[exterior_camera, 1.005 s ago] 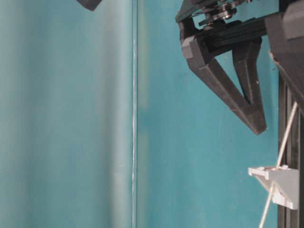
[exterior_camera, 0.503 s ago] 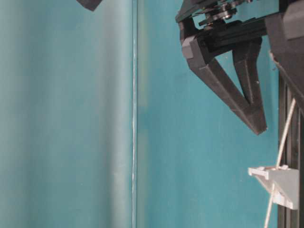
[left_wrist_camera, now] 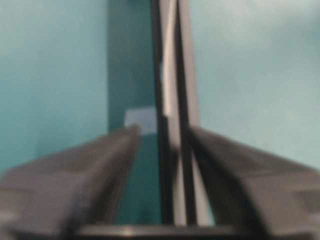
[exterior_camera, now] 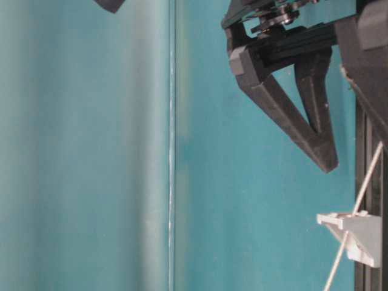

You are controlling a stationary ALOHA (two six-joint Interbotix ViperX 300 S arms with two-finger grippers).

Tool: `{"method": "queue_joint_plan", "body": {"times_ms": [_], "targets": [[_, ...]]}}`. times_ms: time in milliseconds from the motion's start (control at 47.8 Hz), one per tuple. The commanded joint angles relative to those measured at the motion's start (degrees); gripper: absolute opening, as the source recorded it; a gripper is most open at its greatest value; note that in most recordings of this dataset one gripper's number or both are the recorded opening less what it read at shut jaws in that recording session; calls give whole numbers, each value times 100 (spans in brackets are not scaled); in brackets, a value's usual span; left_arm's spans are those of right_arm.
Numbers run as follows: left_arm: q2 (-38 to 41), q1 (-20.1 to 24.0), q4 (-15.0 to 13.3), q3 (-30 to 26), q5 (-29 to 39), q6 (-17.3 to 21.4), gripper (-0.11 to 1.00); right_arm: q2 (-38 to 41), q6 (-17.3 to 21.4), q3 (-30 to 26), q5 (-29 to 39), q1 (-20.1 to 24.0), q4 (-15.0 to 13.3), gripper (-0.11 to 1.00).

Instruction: Insert the wire into the hole on the left side and pull it with the left arm.

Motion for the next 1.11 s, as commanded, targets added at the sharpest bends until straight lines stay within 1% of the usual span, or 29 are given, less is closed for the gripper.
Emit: {"method": "queue_joint_plan", "body": {"times_ms": [0,188,230,251,524,817,921,1089], "targets": [[-132,-26,18,18,-18,-26,23,-237,0,-35,-18,9,0,92],[-132,-18,18,35,-18,-132,77,-237,0,-35,-18,0,-9,92],[-141,-18,18,35,-18,-132,87,-237,0,-35,-18,9,-9,92],[-132,-9,18,26,-18,-132,89,-237,0,-26,-18,0,-9,92],[-264,105,18,0,-26,-62,89,-290,-9,0,-18,9,-9,92],[-747,176,62,26,-35,0,89,-888,-255,396,-53,0,0,92],[-923,220,62,70,-35,123,89,-1046,-343,483,-53,-26,-9,92],[-1178,413,62,97,-53,536,89,-1160,-413,580,-53,-158,-9,92]]}}
